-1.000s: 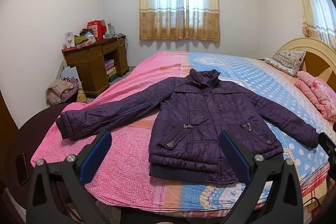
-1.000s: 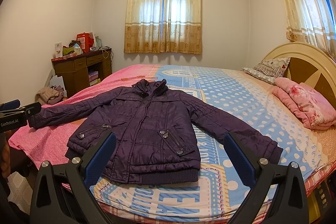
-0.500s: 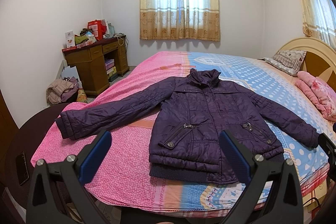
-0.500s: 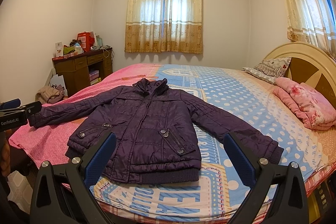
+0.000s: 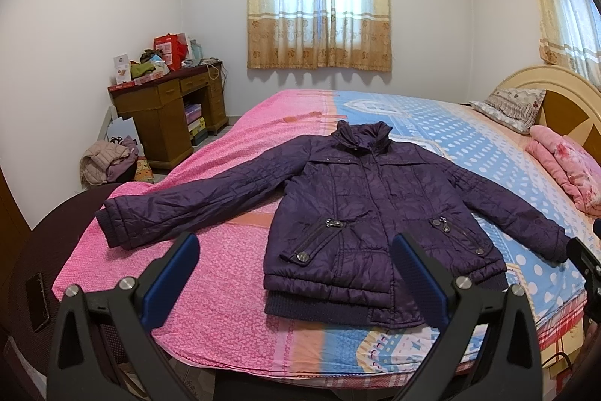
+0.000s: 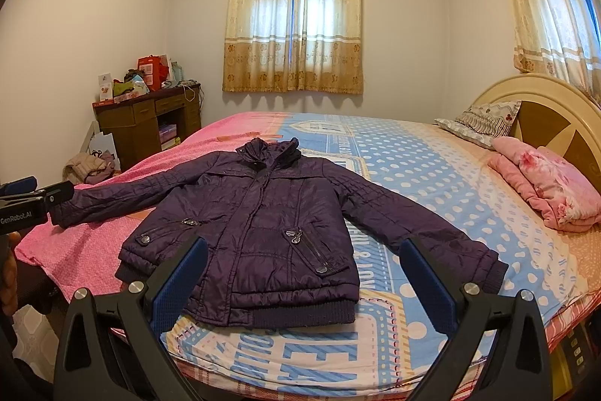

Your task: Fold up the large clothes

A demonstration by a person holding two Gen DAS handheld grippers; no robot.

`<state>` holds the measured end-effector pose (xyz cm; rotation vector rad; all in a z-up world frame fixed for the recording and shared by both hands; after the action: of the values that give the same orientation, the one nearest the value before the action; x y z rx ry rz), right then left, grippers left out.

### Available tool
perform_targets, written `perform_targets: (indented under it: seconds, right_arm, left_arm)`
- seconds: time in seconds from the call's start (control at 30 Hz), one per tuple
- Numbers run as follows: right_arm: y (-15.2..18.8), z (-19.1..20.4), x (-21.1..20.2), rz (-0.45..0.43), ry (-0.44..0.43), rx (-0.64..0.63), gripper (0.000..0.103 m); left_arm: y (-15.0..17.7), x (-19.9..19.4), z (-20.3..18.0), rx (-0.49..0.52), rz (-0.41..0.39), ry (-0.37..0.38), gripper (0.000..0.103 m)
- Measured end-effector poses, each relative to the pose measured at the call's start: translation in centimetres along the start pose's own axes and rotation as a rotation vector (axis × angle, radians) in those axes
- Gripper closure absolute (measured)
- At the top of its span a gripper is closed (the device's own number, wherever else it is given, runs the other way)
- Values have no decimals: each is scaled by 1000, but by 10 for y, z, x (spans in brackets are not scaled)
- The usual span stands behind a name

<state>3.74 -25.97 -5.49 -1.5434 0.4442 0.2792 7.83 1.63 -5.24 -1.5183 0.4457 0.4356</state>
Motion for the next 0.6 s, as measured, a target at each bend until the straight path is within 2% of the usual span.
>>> perform_targets:
  seconds: [0.17, 0.33, 0.47, 0.6]
  right_arm:
    - [7, -10, 16, 26, -41, 17, 1]
    - [32, -62, 55, 113, 14, 106, 1]
    - [64, -136, 88, 187, 69, 275, 1]
    - [82, -203, 95, 162, 157, 406, 1]
  left_arm:
    - [7, 7, -4, -7, 22, 41, 0]
    - [21, 29, -17, 19, 58, 56, 0]
    - [32, 62, -20, 37, 103, 33, 0]
    - [36, 93, -18, 13, 150, 38, 0]
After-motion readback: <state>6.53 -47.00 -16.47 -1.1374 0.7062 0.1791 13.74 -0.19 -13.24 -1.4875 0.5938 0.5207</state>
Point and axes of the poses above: each gripper's, at about its wrist camera, not at the fingertips, and x roughly the way its jaws point, z to its left, y to its underside, the point moved 8 cm from there along x, roughly the way its jaws point, and after that the axes turned 3 degrees about z, right-handed, at the moved point
